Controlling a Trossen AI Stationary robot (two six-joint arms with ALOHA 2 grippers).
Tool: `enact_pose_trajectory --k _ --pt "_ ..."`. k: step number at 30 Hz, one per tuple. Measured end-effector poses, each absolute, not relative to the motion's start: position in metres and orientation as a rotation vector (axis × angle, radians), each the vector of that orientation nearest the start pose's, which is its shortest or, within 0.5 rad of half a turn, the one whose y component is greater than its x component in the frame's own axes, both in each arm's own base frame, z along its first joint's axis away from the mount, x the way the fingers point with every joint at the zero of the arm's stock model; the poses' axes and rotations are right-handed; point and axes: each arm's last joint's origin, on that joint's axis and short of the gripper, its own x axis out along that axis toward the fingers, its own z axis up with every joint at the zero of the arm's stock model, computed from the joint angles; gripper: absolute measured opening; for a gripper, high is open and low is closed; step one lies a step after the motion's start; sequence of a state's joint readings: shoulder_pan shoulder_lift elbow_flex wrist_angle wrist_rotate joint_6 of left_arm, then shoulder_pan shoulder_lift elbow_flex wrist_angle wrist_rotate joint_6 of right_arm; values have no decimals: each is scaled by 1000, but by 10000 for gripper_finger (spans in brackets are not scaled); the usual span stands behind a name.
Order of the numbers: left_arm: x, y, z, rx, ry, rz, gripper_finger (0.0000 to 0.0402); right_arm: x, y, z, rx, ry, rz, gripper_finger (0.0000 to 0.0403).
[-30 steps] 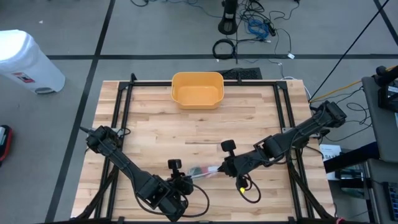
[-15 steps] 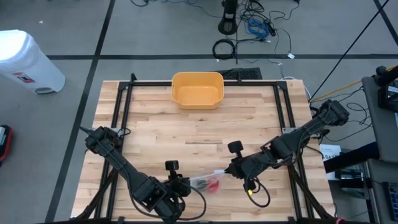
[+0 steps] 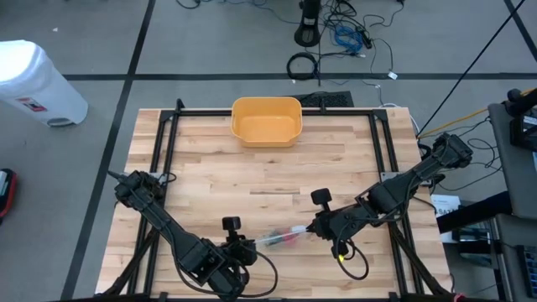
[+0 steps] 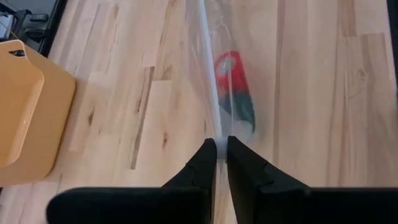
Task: Roll bandage
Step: Close the transparent zip bag
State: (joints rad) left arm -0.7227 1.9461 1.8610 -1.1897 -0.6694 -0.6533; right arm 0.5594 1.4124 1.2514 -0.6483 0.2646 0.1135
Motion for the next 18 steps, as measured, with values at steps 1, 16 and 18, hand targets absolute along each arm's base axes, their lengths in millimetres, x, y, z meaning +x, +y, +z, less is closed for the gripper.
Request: enact_pose_trajectory --k 1,16,18 --pt "306 -246 302 214 917 260 31 255 151 315 -214 757 234 0" --pt "304 -247 301 218 932 249 48 255 151 315 -211 760 237 0" --pt "303 -248 301 220 943 243 54 254 150 314 -213 767 238 0"
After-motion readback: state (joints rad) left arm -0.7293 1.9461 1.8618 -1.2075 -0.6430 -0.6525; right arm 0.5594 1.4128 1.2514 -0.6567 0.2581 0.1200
